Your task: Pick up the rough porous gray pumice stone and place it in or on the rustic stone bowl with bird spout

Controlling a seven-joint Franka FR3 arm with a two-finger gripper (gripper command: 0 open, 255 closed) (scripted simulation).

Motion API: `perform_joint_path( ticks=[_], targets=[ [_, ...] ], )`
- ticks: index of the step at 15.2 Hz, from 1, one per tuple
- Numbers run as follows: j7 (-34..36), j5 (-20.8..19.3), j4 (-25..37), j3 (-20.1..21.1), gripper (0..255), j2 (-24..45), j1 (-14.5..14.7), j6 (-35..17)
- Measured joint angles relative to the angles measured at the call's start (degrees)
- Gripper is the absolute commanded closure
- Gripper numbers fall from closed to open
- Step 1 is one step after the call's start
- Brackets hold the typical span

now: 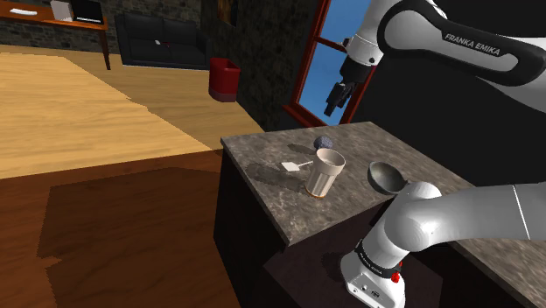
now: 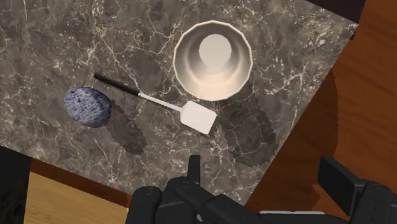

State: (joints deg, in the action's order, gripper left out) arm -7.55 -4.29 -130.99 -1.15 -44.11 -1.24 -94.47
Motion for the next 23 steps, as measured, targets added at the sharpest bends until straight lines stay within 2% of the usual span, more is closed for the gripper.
perform_joint_path(
  ticks=[4, 10, 18, 23],
  targets=[
    [-3.8, -1.9, -2.6, -2.0, 0, 0.0, 0.0, -2.5],
    [-14.4, -7.6, -9.3, -8.0, 0, 1.8, -0.2, -11.3],
    [-29.0, -14.9, -12.4, -17.2, 0, 9.5, -0.8, -23.9],
    [-38.4, -17.8, -11.3, -23.8, 0, 18.9, -0.3, -33.9]
  ],
)
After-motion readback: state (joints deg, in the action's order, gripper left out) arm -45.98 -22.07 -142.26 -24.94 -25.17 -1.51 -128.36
